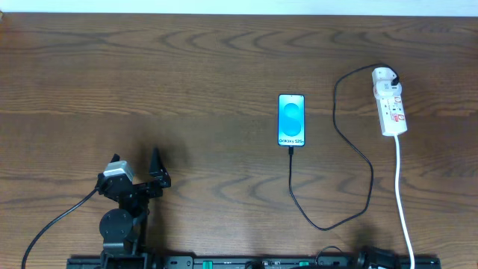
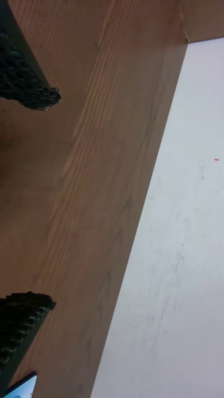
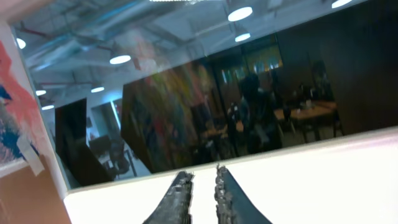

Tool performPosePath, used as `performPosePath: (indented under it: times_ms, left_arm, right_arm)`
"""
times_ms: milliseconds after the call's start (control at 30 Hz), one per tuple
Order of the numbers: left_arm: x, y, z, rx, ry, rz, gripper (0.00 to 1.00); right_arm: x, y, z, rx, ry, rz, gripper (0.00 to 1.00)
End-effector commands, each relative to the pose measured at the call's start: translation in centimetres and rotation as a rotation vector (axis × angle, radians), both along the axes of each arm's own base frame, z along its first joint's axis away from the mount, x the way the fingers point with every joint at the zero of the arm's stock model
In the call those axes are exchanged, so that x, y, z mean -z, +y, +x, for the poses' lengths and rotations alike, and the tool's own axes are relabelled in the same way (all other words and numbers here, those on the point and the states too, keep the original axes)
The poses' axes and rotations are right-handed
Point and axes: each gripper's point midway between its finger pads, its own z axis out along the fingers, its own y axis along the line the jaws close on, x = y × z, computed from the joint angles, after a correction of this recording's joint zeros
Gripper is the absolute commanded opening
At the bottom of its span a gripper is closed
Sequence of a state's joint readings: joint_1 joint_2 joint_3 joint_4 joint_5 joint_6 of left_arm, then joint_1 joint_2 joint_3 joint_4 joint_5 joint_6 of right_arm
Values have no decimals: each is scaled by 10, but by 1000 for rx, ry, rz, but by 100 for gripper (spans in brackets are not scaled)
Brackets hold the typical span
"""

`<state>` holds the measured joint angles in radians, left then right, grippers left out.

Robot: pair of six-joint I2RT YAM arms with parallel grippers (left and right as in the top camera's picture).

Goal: Plug charger to phone and switch on socket

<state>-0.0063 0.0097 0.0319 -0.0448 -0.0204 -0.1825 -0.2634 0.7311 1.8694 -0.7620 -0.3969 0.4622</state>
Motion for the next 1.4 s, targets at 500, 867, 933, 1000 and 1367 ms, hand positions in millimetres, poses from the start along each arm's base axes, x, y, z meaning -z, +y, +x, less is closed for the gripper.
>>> performPosePath:
  times_ms: [500,867,933,1000,1367]
  left_arm:
    - [19,1,0,1,50,10,96]
    - [19,0,0,1,50,10,96]
    - [19,0,0,1,50,10,96]
    - [19,0,0,1,50,10,96]
    - [19,0,0,1,50,10,96]
  right_arm:
    - [12,25,-90,-81,-177,-13,5]
    - [60,51,-227,-59,-616,-142,14]
    - [59,51,-231,-68,-625,-154,12]
    - [59,47,-232,-92,-626,-146,10]
    - [56,6,-249,-268,-675,-108,42]
